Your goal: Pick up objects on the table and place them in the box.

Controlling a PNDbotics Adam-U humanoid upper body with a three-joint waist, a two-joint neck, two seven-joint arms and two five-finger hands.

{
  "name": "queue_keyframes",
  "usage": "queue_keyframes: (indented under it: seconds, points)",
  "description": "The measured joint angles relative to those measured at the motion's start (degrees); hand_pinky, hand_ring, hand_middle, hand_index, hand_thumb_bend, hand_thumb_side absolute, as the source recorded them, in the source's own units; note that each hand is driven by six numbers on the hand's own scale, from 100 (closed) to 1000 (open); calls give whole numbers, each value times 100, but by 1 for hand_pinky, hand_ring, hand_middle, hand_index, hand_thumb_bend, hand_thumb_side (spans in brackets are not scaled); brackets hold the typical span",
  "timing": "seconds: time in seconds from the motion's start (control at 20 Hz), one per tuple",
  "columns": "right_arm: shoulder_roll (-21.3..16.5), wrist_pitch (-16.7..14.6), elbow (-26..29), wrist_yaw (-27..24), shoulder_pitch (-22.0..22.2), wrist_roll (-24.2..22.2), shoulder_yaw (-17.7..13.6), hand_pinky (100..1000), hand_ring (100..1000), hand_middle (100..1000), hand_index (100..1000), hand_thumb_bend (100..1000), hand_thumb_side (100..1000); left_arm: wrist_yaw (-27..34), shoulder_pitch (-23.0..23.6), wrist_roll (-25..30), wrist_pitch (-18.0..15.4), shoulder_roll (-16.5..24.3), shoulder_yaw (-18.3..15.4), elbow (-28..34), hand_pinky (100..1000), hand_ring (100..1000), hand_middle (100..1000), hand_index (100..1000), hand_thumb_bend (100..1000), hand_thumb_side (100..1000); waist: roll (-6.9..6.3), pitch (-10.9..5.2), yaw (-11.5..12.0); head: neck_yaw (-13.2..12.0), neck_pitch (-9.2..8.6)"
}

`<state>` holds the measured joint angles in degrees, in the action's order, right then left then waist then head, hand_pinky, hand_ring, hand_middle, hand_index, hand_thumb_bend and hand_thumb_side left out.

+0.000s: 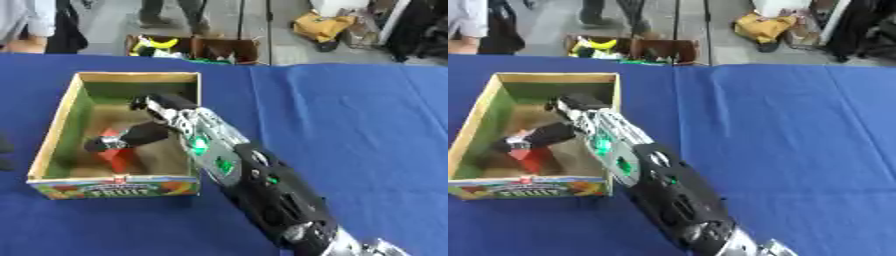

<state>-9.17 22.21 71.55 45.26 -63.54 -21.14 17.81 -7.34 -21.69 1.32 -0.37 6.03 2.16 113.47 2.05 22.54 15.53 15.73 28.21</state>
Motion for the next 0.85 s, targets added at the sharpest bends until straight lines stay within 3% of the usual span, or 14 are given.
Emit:
queue_keyframes:
  seconds: [0.05,0.1,0.2,0.25,0.3,0.45,0.65,0.85]
  points:
    - [-117,-9,203,18,-7,92,-30,858,1000,869,883,660,1000,-1,2,-5,5,0,-6,0,484,586,566,699,100,1000,-6,0,-26,-18,4]
    - [-239,-10,409,30,-7,188,-66,850,1000,861,874,555,1000,-1,3,-13,11,1,-14,0,484,586,566,699,100,1000,-15,0,-45,-43,21]
    - [-492,16,864,31,8,422,-185,826,1000,851,867,441,1000,-3,7,-23,17,2,-30,0,484,587,567,699,100,1000,-32,0,-71,-98,47]
    - [-621,33,1106,9,28,543,-249,824,1000,850,867,432,1000,-6,11,-30,21,2,-32,0,484,587,567,699,100,1000,-39,1,-73,-128,51]
    - [-745,57,1337,-40,68,653,-309,813,1000,842,860,350,1000,-9,18,-35,24,2,-37,0,484,587,568,700,100,1000,-44,1,-75,-157,53]
    - [-1125,150,2010,-275,211,987,-485,802,999,835,851,253,1000,-19,52,-56,29,5,-64,0,484,587,568,699,100,999,-69,3,-142,-246,98]
    - [-1746,333,2749,-805,426,1335,-670,789,997,828,843,229,1000,-28,59,-93,23,7,-83,0,483,586,568,699,100,996,-122,3,-231,-357,145]
    - [-2017,541,2981,-1314,552,1719,-862,781,997,829,838,183,1000,-29,65,-133,10,7,-101,0,483,586,569,699,100,995,-174,9,-283,-446,148]
